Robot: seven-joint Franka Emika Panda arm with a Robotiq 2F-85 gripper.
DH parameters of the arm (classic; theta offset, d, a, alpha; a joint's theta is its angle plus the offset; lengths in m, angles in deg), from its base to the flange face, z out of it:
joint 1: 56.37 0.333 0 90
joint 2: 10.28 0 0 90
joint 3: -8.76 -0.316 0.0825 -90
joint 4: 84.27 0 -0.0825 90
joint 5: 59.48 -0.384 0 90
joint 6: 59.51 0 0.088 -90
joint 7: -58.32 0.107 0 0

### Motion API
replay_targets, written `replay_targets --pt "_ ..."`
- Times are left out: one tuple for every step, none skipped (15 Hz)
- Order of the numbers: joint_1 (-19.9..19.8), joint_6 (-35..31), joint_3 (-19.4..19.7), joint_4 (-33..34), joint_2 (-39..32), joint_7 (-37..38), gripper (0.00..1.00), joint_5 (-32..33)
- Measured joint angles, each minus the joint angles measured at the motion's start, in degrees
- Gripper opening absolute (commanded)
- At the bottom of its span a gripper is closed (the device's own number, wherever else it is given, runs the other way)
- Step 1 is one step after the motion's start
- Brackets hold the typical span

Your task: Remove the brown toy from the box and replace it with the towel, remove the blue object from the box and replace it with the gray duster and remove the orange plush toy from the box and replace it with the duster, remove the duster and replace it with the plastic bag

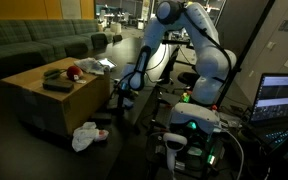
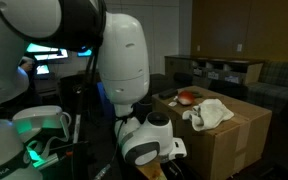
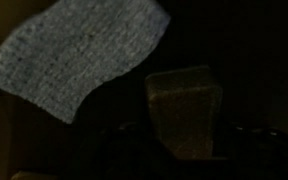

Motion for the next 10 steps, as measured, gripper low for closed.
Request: replay_targets --pt "-1.2 1.9 -1.1 -1.6 1.5 -0.9 0.34 0.0" --pt "-2.4 3.8 -2.3 -3.2 3.1 -1.7 0.34 0.0" --pt "-3.8 5.8 -3.6 -4.9 4.8 -2.5 0.34 0.0" --pt "-5.2 7.7 -4.9 -6.5 6.7 -3.2 0.34 -0.3" --pt "-6.5 9.6 -6.3 -8.0 8.6 -4.0 0.34 -0.9" --pt "-7.9 11.6 -7.9 -9.5 10.7 -4.8 0.34 -2.0" --pt "-9.3 13.4 -9.6 -10.8 12.7 -5.8 0.34 -3.6" --pt "-10.6 15.0 -11.4 -12.0 15.0 -6.8 0.34 -5.6" --pt "-11.9 16.5 -13.3 -13.1 17.3 -7.8 0.34 -7.9" --pt "-13.3 18.0 -15.4 -14.0 19.6 -8.9 0.34 -10.5"
